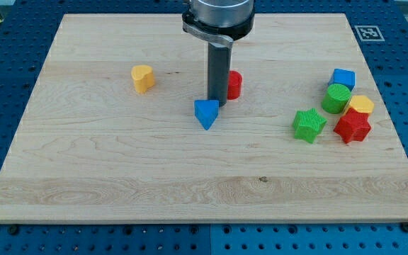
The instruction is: Move the blue triangle above the green star
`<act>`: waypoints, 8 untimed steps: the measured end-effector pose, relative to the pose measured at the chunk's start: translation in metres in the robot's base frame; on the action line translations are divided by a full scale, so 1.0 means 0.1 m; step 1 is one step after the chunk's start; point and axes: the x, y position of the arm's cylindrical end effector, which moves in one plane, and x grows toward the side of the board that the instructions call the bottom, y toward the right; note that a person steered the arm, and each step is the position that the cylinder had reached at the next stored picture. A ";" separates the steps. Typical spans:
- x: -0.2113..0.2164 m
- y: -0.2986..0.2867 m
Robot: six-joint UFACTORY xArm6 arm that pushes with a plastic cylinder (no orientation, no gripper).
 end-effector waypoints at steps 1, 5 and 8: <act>0.00 -0.39; 0.31 -0.67; 0.32 -0.17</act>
